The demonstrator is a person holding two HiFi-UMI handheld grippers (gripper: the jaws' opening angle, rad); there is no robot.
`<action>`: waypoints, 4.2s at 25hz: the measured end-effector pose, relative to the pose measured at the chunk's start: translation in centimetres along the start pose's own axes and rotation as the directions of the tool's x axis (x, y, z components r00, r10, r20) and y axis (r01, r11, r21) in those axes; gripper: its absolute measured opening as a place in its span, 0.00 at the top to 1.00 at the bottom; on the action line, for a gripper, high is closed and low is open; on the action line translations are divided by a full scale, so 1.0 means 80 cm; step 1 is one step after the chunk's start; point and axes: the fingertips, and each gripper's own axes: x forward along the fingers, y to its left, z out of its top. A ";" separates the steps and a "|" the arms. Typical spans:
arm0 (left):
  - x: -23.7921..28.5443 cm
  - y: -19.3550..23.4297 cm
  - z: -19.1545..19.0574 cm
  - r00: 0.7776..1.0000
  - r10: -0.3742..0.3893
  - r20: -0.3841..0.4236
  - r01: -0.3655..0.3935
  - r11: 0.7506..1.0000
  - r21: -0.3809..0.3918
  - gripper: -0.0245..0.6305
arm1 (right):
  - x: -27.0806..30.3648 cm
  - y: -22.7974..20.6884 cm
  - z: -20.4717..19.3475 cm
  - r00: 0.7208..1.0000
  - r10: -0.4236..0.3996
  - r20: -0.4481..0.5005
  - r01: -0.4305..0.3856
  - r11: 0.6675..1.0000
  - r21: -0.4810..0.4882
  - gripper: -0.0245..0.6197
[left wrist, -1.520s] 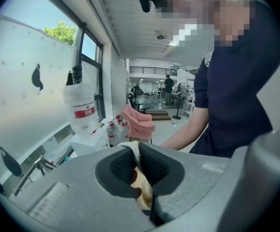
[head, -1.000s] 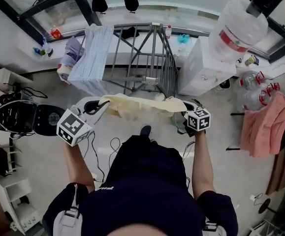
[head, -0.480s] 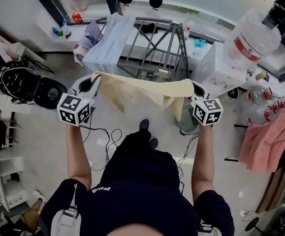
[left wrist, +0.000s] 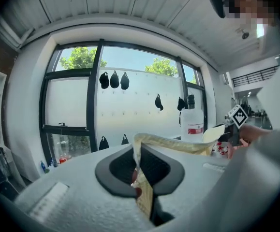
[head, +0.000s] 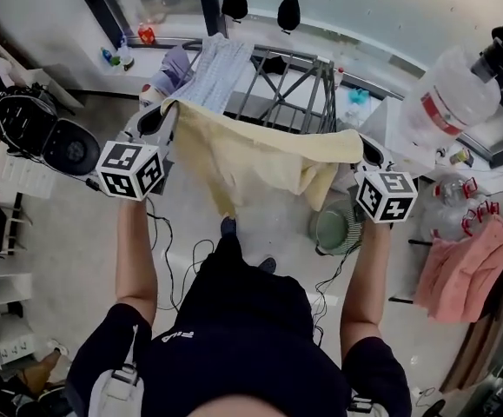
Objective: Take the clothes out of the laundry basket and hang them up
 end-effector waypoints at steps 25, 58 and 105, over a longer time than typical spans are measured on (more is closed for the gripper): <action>0.279 0.120 0.083 0.957 -0.283 0.069 0.284 0.959 -0.003 0.93 | 0.161 -0.096 0.086 0.948 -0.311 -0.063 0.315 0.946 0.081 0.95; 0.676 0.181 -0.047 0.964 -0.127 -0.234 0.087 0.981 -0.174 0.93 | 0.479 -0.348 0.025 0.947 -0.218 -0.237 0.268 0.941 0.205 0.95; 0.564 0.120 -0.233 0.895 -0.202 -0.397 0.066 0.941 -0.331 0.62 | 0.453 -0.268 -0.136 0.885 -0.185 -0.427 0.320 0.908 0.271 0.35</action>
